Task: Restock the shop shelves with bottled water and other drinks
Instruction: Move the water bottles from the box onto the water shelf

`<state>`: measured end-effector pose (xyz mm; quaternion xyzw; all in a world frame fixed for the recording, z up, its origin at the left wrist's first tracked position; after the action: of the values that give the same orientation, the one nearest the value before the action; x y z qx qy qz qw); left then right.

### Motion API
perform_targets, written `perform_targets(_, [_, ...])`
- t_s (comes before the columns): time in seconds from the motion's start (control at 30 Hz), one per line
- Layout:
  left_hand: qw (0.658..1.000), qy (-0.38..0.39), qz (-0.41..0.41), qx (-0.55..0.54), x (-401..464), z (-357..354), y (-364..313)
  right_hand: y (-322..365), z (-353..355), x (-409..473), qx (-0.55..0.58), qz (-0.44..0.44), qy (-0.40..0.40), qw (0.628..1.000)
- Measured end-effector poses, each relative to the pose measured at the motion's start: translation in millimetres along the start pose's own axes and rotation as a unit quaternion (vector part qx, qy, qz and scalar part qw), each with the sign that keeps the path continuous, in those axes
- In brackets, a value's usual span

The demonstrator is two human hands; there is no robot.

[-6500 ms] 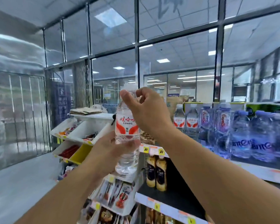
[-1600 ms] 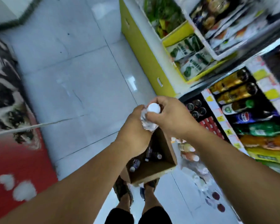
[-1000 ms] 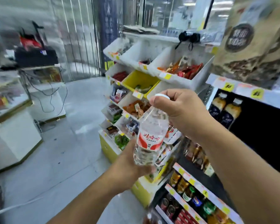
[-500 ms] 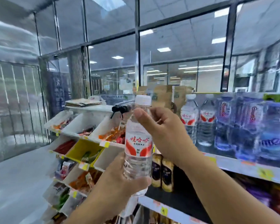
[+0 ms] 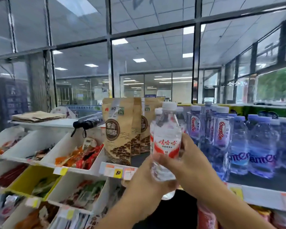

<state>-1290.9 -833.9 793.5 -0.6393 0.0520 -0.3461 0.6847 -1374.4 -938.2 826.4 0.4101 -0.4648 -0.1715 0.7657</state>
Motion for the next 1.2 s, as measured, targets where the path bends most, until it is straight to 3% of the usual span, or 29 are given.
perform_targets(0.1, [0.999,0.001,-0.029,0.022,20.9,-22.6,4.8,-9.7,11.1,24.0,-0.002,-0.001,-0.028,1.0])
perform_targets(0.27, [0.995,-0.078,-0.004,0.056,51.9,-27.5,21.3,-27.2,16.7,60.1,-0.039,0.007,-0.092,0.995])
perform_targets(0.47, [0.981,-0.127,-0.009,0.143,73.5,-19.6,44.0,-61.5,-3.6,86.2,-0.066,-0.034,-0.103,0.992])
perform_targets(0.7, [0.984,-0.078,-0.005,0.158,90.4,-22.5,51.9,-88.1,-25.8,93.0,-0.114,-0.06,-0.114,0.985])
perform_targets(1.2, [0.984,-0.108,0.001,0.139,89.8,-29.5,58.7,-89.9,-32.7,92.3,-0.134,-0.075,-0.113,0.982])
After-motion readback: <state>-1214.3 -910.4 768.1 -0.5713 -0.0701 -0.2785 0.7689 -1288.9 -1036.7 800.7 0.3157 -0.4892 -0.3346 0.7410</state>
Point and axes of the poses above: each hand's wrist, its own x-axis towards the middle knuckle, its own z-axis out of the back of the hand, y = z × x, the point moved 2 cm from there along x, towards the middle knuckle, and after that the axes turned 15 degrees about -y, right-handed, at the moved point
